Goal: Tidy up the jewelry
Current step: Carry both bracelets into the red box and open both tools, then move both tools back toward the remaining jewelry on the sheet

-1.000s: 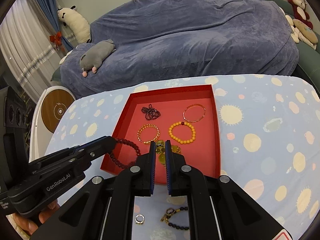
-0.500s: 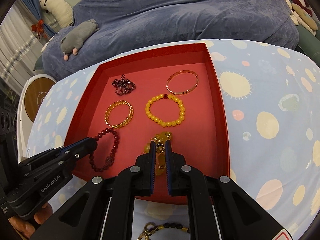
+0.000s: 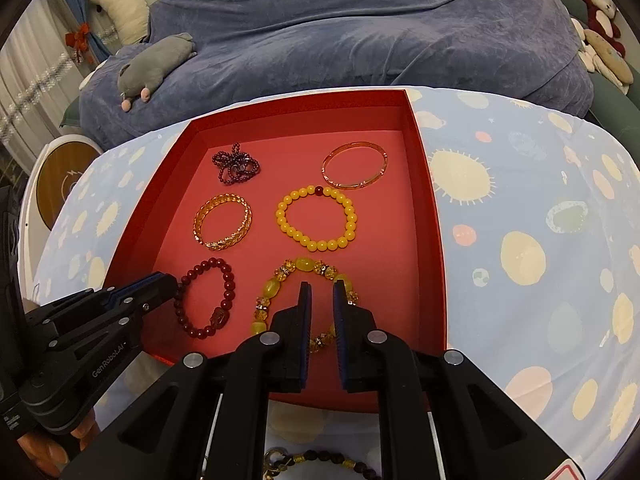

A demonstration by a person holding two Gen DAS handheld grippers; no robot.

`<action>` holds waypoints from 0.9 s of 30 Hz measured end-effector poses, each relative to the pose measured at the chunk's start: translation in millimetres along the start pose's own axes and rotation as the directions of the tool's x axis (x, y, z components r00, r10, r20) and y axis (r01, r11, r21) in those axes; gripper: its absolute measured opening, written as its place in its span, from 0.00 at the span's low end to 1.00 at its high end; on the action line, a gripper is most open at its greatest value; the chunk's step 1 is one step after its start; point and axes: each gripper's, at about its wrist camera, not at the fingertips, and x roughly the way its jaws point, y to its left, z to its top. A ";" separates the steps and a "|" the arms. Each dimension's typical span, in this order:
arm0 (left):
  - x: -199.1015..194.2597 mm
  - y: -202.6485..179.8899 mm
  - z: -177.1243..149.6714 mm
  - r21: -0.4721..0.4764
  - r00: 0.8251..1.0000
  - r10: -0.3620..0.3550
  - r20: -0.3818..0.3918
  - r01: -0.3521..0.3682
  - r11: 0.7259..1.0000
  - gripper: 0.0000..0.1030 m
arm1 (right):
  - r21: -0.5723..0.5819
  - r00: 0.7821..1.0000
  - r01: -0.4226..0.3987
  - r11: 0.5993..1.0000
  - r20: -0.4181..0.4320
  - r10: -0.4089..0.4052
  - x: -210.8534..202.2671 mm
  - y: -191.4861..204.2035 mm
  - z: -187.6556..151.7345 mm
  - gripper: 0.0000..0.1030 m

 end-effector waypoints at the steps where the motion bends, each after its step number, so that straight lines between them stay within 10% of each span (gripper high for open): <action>1: -1.4 0.4 0.1 -0.003 1.000 0.011 0.009 -0.011 1.000 0.14 | 0.004 1.000 0.000 1.000 0.003 0.000 -1.2 -1.0 0.0 0.16; 4: -9.4 2.0 1.0 -0.017 0.998 0.044 0.045 -0.043 0.999 0.33 | 0.012 1.000 -0.003 1.000 0.015 0.003 -5.8 -1.3 -0.4 0.23; 27: -82.9 -4.1 -59.1 -0.045 0.995 0.056 0.086 -0.052 0.998 0.43 | 0.061 1.000 0.026 0.998 -0.005 -0.026 -66.8 -22.0 -75.9 0.23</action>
